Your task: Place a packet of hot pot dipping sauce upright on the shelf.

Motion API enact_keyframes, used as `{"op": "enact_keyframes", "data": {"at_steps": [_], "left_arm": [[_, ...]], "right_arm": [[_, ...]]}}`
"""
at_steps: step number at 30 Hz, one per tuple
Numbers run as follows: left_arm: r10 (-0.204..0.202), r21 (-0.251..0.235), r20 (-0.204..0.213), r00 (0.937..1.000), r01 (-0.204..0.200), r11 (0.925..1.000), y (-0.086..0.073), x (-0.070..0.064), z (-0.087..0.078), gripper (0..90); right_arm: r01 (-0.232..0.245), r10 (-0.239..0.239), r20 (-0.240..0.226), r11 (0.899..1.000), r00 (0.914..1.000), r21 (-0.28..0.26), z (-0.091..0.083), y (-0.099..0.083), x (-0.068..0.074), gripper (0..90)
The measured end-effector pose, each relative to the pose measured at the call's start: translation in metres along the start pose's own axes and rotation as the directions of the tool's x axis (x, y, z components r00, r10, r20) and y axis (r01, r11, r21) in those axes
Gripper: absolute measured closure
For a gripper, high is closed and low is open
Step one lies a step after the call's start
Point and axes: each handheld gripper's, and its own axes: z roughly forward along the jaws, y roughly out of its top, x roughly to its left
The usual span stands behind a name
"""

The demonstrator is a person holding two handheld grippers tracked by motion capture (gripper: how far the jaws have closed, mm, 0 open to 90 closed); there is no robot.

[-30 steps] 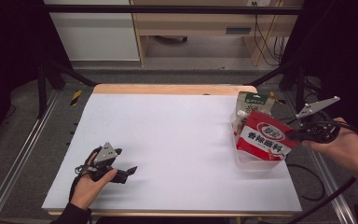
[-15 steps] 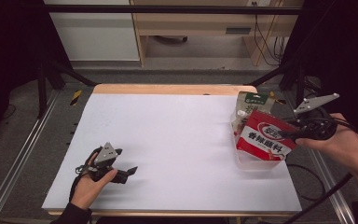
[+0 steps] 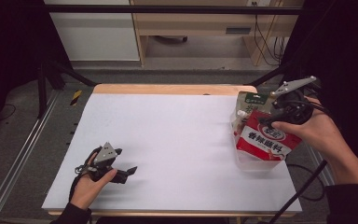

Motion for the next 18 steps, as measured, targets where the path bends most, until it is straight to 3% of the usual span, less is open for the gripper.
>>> {"op": "enact_keyframes", "data": {"at_steps": [6, 15, 18], "left_arm": [[0.000, 0.002, 0.003, 1.0000, 0.000, 1.0000, 0.000, 0.000, 0.000, 8.4], [0.000, 0.002, 0.003, 1.0000, 0.000, 1.0000, 0.000, 0.001, 0.000, 8.4], [-0.001, 0.001, 0.002, 1.0000, 0.001, 1.0000, 0.000, 0.001, -0.001, 8.4]], "right_arm": [[-0.005, 0.005, -0.007, 1.000, 1.0000, -0.001, 0.006, 0.014, 0.003, 20.0], [-0.036, 0.036, 0.012, 0.998, 0.9993, -0.049, 0.005, 0.036, 0.013, 14.5], [-0.046, 0.049, 0.030, 0.996, 0.9984, -0.078, 0.004, 0.048, 0.022, 14.6]]}}
